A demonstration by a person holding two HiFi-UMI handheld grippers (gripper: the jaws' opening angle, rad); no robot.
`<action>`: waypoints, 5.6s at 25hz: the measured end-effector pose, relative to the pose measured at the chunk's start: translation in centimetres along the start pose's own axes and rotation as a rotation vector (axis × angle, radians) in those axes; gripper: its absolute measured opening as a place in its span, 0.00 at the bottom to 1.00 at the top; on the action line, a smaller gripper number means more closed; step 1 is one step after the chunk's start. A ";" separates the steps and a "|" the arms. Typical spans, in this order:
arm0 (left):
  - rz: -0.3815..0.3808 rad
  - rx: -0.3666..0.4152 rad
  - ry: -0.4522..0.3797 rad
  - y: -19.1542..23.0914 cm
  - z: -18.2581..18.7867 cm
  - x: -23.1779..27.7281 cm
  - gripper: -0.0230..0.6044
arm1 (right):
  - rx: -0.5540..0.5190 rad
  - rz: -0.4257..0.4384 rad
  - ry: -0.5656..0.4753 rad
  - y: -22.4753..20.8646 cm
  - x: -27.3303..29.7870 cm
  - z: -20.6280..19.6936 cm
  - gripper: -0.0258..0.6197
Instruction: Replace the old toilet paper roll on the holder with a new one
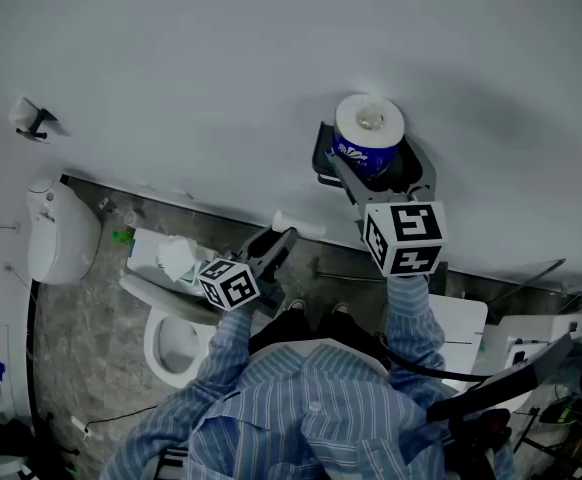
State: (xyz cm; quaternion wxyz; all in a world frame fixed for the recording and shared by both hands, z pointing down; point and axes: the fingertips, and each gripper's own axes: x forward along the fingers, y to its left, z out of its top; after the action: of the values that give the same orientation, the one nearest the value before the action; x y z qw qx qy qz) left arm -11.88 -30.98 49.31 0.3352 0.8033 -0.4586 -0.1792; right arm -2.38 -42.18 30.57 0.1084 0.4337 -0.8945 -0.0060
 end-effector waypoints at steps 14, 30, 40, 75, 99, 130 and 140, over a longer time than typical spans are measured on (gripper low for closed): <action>-0.031 -0.010 0.042 0.2 -0.6 0.6 0.28 | -0.027 -0.045 0.000 -0.2 0.9 0.4 0.69; -0.055 -0.008 0.062 -0.2 -0.9 1.2 0.28 | -0.012 -0.030 -0.062 -0.4 0.3 0.6 0.69; -0.079 0.025 0.099 -1.3 -1.7 2.1 0.28 | 0.263 0.042 -0.140 -2.4 -3.1 0.8 0.69; -0.077 0.024 0.142 -3.2 -4.3 4.1 0.28 | 0.968 -0.062 -0.154 -12.1 -11.0 -13.9 0.69; -0.071 0.023 0.099 -1.9 -3.1 2.2 0.28 | 1.382 0.082 -0.238 -7.9 -5.4 -15.5 0.68; -0.057 0.014 0.083 0.3 -1.4 -1.1 0.28 | 1.419 0.312 -0.083 1.6 -1.1 -15.1 0.67; -0.061 0.017 0.103 0.3 -1.7 -1.6 0.28 | 1.486 0.397 -0.093 3.1 -0.5 -15.3 0.67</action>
State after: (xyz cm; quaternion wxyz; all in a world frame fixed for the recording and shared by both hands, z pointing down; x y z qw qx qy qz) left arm -11.88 -29.04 50.71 0.3460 0.8278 -0.4177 -0.1437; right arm -1.44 -38.63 45.78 -0.2502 0.2233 -0.7283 0.5976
